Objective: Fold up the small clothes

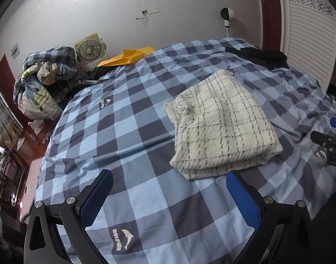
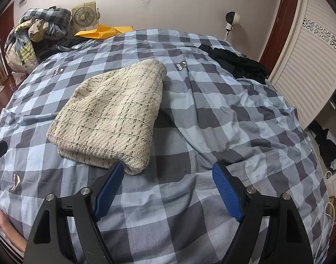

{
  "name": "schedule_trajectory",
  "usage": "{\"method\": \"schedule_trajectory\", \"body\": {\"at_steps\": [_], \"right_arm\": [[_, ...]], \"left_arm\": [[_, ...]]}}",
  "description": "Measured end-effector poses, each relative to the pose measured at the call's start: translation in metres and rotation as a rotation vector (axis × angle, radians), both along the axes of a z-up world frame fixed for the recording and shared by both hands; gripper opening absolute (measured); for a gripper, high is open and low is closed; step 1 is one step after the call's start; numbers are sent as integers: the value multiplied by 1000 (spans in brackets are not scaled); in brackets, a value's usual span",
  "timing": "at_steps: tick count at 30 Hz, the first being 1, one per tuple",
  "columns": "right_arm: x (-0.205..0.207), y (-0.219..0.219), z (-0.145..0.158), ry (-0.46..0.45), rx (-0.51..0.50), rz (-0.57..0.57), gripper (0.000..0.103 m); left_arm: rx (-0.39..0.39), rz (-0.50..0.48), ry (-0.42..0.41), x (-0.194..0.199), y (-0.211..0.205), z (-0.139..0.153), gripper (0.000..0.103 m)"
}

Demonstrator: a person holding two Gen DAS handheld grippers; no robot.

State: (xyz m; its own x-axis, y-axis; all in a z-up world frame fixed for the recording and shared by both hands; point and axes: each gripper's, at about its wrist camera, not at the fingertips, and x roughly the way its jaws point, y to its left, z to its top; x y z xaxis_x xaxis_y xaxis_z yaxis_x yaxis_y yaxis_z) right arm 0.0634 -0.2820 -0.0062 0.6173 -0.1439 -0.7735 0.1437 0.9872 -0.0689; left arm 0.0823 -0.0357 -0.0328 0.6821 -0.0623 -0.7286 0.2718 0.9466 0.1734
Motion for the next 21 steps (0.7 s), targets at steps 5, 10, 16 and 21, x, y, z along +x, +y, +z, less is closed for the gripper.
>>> {"method": "schedule_trajectory", "body": {"at_steps": [5,10,16,21], "right_arm": [[0,0,0,-2,1,1,80],[1,-1,0,2,0,1,80],[0,-1,0,1,1,0,80],[0,-1,0,2,2,-1,80]], "left_arm": [[4,0,0,0,0,0,103],[-3,2,4,0,0,0,103],[-1,4,8,1,0,-1,103],[18,-2,1,1,0,-2,103]]}}
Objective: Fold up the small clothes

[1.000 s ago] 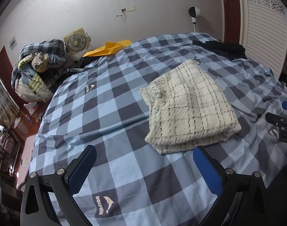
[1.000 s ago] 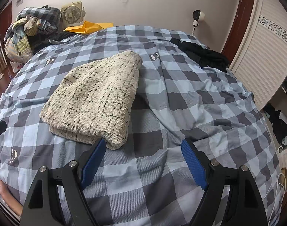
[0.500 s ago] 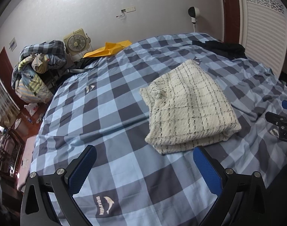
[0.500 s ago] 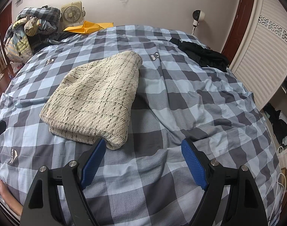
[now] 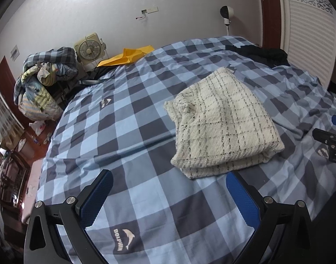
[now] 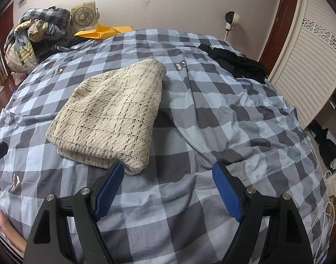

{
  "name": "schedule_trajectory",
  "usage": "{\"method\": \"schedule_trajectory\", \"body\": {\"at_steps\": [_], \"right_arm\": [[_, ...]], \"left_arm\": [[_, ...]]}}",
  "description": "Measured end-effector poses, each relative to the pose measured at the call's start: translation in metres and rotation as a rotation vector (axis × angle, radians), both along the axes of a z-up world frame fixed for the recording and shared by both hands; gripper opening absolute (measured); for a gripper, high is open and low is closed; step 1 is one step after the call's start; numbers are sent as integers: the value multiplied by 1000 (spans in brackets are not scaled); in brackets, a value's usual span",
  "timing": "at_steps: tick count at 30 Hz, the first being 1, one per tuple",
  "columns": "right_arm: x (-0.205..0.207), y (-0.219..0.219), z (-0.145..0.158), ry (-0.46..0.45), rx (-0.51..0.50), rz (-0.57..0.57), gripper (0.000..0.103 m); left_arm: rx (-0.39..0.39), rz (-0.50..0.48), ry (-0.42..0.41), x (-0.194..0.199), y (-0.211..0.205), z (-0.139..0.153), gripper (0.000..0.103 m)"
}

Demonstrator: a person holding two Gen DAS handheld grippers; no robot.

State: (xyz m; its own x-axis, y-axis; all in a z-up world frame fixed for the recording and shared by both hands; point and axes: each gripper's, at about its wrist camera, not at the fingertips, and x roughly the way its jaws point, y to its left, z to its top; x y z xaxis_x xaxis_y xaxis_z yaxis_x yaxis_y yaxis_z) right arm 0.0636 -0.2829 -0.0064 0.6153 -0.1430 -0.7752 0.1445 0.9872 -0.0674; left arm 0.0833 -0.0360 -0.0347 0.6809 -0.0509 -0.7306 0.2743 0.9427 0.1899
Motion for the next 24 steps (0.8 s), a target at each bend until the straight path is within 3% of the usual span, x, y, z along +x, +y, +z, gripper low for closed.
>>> {"method": "schedule_trajectory", "body": {"at_steps": [24], "right_arm": [[-3,-2,-2,12,2,-15,80]], "left_arm": [[62,-3,-19,-1,-4,1,103]]}}
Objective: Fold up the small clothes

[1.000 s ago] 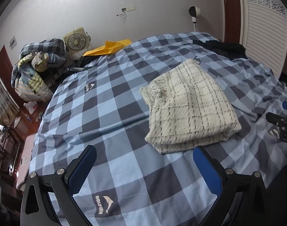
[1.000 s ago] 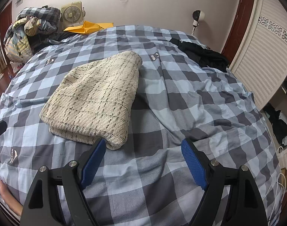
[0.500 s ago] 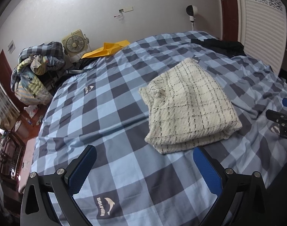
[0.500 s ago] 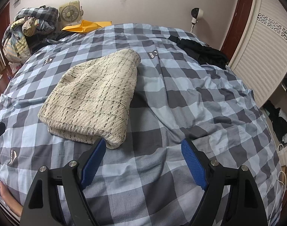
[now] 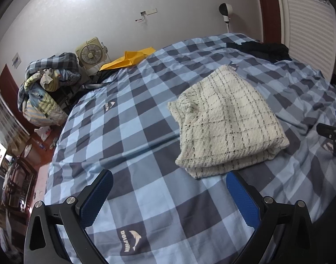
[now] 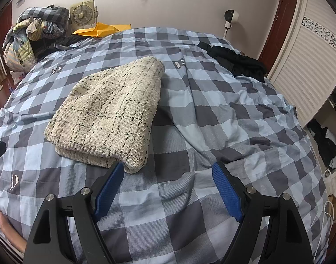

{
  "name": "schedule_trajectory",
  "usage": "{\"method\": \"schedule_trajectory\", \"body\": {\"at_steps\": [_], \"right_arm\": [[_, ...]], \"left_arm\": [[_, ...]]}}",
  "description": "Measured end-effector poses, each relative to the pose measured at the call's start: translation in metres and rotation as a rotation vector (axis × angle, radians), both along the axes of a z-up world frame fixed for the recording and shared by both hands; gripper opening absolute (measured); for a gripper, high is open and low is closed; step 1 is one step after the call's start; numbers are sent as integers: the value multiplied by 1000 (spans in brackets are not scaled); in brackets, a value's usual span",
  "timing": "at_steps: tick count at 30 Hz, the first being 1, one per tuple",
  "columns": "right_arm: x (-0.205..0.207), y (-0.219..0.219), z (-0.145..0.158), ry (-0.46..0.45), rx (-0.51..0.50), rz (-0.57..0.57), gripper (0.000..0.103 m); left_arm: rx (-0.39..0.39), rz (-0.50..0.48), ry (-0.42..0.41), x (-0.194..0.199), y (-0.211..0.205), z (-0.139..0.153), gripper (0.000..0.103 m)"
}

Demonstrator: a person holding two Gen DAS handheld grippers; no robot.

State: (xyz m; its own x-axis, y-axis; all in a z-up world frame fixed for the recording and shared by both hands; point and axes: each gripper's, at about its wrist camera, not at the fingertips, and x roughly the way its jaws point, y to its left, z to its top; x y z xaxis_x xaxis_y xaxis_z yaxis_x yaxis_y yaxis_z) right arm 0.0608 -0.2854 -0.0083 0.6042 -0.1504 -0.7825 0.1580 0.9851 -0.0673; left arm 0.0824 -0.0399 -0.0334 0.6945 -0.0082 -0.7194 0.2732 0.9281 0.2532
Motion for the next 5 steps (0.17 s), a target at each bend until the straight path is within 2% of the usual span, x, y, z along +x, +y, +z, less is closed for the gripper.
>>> {"method": "schedule_trajectory", "body": {"at_steps": [5], "right_arm": [[1,-1,0,2,1,0,80]], "left_arm": [[15,-2,4,0,0,-4,103]]}}
